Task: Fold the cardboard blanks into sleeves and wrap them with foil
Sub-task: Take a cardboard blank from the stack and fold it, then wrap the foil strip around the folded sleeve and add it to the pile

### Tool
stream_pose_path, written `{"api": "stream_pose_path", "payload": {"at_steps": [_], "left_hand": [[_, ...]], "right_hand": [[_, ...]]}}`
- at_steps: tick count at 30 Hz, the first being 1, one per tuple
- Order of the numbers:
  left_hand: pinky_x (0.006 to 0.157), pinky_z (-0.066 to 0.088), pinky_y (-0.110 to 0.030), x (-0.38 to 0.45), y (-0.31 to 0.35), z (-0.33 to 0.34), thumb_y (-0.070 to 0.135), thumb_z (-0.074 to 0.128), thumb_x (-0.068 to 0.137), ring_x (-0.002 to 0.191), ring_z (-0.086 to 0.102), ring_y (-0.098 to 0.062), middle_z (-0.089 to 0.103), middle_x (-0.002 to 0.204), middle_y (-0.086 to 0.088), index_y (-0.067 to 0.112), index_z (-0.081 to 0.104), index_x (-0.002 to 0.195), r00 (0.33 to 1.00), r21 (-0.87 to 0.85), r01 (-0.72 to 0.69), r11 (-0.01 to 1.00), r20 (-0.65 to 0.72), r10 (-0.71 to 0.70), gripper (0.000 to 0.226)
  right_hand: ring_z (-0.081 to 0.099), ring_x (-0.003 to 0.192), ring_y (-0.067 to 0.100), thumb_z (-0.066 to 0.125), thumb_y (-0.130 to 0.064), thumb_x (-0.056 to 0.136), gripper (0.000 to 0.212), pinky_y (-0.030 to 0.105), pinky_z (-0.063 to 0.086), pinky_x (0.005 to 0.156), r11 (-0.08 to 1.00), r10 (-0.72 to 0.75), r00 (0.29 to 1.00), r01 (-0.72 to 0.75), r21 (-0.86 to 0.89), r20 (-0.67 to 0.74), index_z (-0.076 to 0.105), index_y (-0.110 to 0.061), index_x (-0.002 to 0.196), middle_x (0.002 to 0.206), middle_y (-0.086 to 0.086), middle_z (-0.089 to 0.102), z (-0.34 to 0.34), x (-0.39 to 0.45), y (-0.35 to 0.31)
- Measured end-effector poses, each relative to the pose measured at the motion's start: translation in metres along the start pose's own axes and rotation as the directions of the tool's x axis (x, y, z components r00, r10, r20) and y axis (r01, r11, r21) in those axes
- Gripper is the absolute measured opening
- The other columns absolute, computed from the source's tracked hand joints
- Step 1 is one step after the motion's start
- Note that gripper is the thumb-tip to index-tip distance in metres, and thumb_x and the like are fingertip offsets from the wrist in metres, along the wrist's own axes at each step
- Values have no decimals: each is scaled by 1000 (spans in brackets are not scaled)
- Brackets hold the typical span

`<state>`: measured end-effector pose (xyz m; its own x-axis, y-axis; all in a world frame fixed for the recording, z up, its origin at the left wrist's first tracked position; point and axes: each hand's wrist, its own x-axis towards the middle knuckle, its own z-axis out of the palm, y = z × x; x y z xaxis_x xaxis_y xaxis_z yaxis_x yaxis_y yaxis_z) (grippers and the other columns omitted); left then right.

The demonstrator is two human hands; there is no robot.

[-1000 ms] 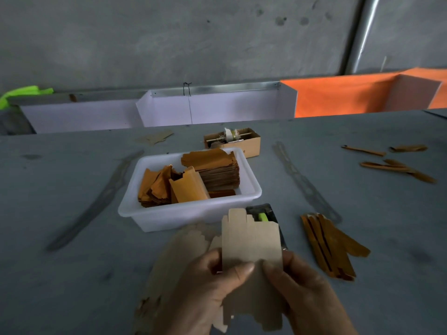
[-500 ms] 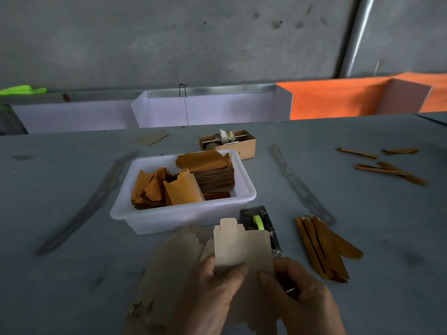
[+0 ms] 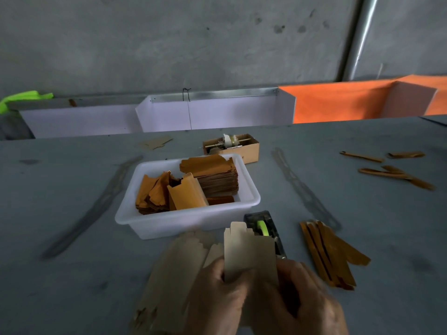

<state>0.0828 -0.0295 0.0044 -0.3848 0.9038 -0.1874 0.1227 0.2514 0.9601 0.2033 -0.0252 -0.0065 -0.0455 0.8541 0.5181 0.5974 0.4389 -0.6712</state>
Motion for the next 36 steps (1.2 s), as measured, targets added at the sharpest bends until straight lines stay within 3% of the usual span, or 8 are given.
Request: {"api": "stream_pose_path", "payload": {"at_steps": [6, 10, 12, 15, 20, 31, 33, 36], "left_hand": [[73, 54, -38, -3, 2, -1, 37, 64, 57, 72, 69, -20, 72, 70, -5, 23, 73, 72, 999, 52, -37, 998, 21, 36, 22], [77, 50, -13, -1, 3, -13, 57, 66, 77, 77, 67, 2, 74, 81, 12, 38, 74, 81, 960, 28, -59, 998, 276, 49, 21], [84, 52, -21, 0, 2, -14, 48, 66, 82, 82, 68, -3, 74, 82, 9, 35, 75, 83, 956, 62, -95, 994, 283, 74, 16], [88, 50, -41, -2, 3, -15, 20, 62, 90, 92, 69, -24, 74, 88, -8, 20, 75, 91, 964, 91, -102, 991, 256, 76, 13], [95, 50, -38, -4, 4, -17, 43, 64, 68, 95, 69, -12, 75, 94, 2, 34, 72, 97, 895, 65, -72, 995, 444, 35, 32], [70, 54, -34, -10, -18, -1, 35, 80, 57, 63, 65, -14, 71, 66, -1, 37, 72, 65, 992, 6, -107, 994, 69, 106, 12], [68, 52, -27, -12, -24, 5, 32, 78, 66, 64, 62, -7, 67, 69, 2, 49, 69, 63, 964, 105, -254, 961, -52, 261, 20], [53, 49, -22, -17, -29, 8, 41, 61, 65, 66, 53, -9, 58, 66, 6, 39, 75, 74, 805, 509, -526, 682, 40, 592, 17]], "right_hand": [[55, 68, -3, 68, -40, 68, 17, -14, 25, 64, 999, -37, 999, 37, -12, -24, 69, -26, 77, 74, -21, 59, 16, -6, -10], [59, 75, -12, 73, -26, 63, 31, -8, 38, 57, 1000, -22, 998, 21, 13, 60, 73, -22, 94, 80, -15, 65, 7, -5, -9], [62, 67, -6, 79, -12, 69, 35, -3, 43, 58, 999, 12, 988, -18, 35, 154, 72, -26, 99, 84, -12, 66, 0, -6, -6], [63, 74, -8, 80, -16, 69, 39, 2, 45, 61, 953, 221, 941, -264, 148, 256, 64, -46, 89, 80, -16, 68, -5, -3, -4], [69, 81, 16, 72, -15, 75, 24, 30, 57, 74, 620, 455, 746, -657, 429, 486, 68, -23, 97, 82, 5, 73, -14, 9, 8], [67, 83, 40, 59, 8, 80, 21, 46, 56, 66, 362, 491, 679, -729, 581, 546, 68, -4, 95, 89, 27, 69, -8, 8, 10], [68, 77, 35, 59, 9, 80, 22, 42, 57, 62, 343, 502, 678, -726, 596, 536, 68, -6, 94, 85, 23, 71, -5, 7, 9], [67, 82, 36, 60, 8, 81, 23, 44, 55, 66, 333, 543, 658, -739, 586, 522, 69, -8, 95, 84, 20, 72, -2, 5, 9]]}}
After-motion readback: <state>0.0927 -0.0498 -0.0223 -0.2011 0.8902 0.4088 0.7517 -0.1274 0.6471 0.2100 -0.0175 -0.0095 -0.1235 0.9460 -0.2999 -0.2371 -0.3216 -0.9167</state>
